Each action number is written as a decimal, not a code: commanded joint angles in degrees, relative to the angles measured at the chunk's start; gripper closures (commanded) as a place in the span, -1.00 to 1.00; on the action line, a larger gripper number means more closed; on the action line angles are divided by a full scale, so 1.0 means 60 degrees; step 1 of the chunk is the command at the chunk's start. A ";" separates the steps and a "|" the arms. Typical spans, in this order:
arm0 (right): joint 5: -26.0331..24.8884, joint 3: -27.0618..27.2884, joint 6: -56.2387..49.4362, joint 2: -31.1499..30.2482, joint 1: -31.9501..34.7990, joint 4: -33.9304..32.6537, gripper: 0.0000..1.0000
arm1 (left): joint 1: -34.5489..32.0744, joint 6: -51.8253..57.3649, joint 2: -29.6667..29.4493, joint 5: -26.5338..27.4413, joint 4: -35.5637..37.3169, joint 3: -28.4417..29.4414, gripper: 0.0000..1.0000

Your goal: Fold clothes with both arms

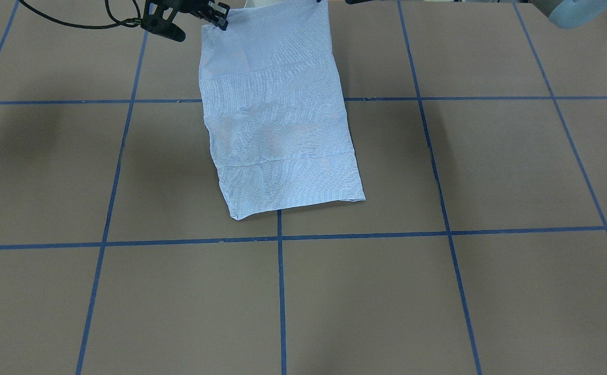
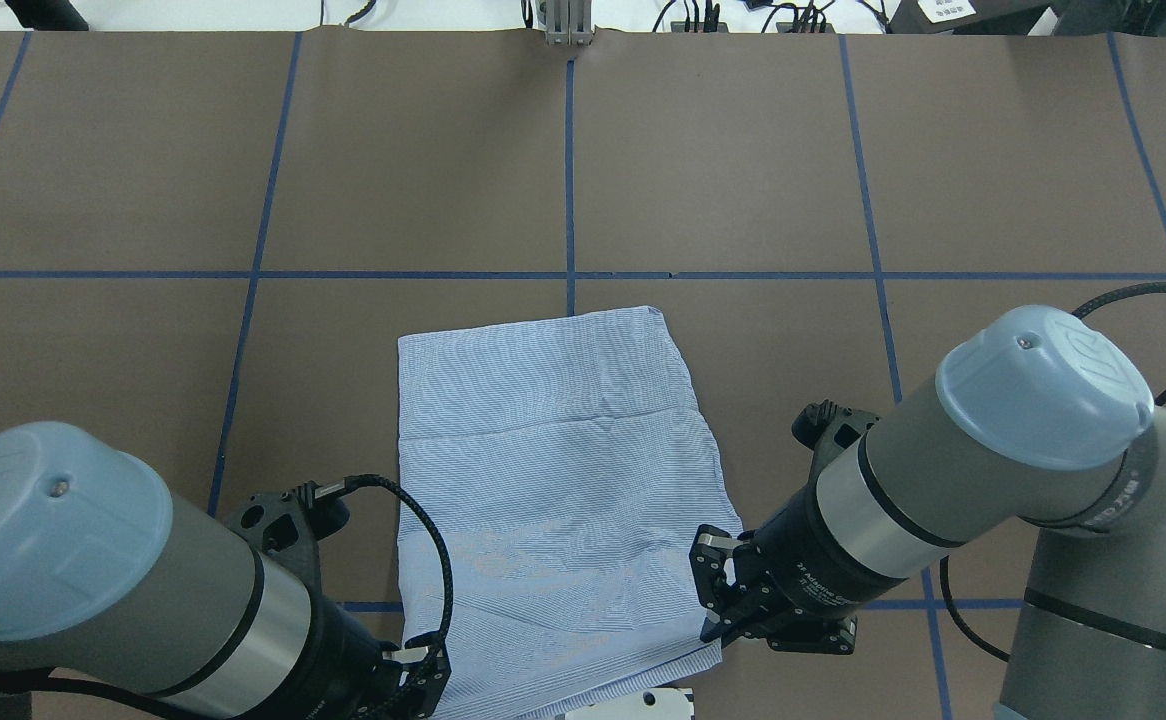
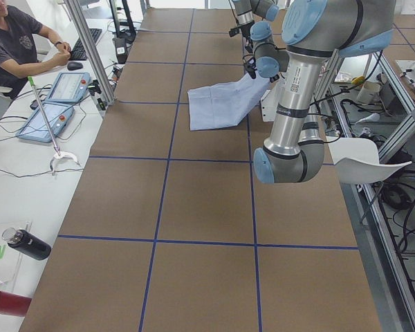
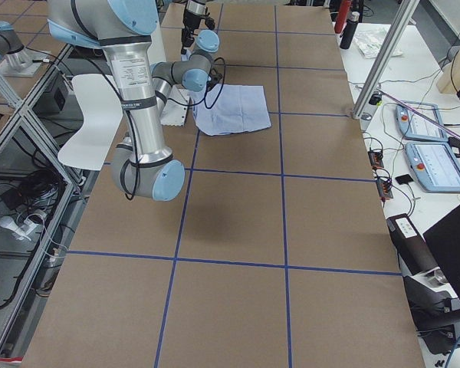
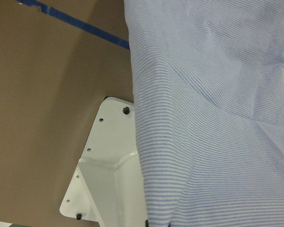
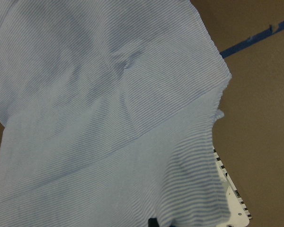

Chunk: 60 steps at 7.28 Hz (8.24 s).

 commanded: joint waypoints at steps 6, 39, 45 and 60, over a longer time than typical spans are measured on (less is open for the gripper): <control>-0.1290 -0.2266 -0.2031 0.1562 0.1615 0.0090 1.00 | -0.2913 0.0566 -0.0898 -0.0006 -0.1527 0.2945 1.00; -0.2476 -0.6005 -0.2723 0.2487 0.0885 0.1687 -0.99 | -0.4453 0.0522 -0.0678 0.0053 -0.2849 0.5339 -0.98; -0.2360 -0.6200 -0.3060 0.2487 0.1893 0.1702 -0.99 | -0.4468 0.0522 -0.0664 0.0052 -0.2834 0.5222 -0.98; 0.0365 -0.6285 -1.7651 -0.1950 0.9876 -0.0159 -1.00 | -1.2406 1.8846 0.2603 -0.0397 -0.3200 0.7360 -0.99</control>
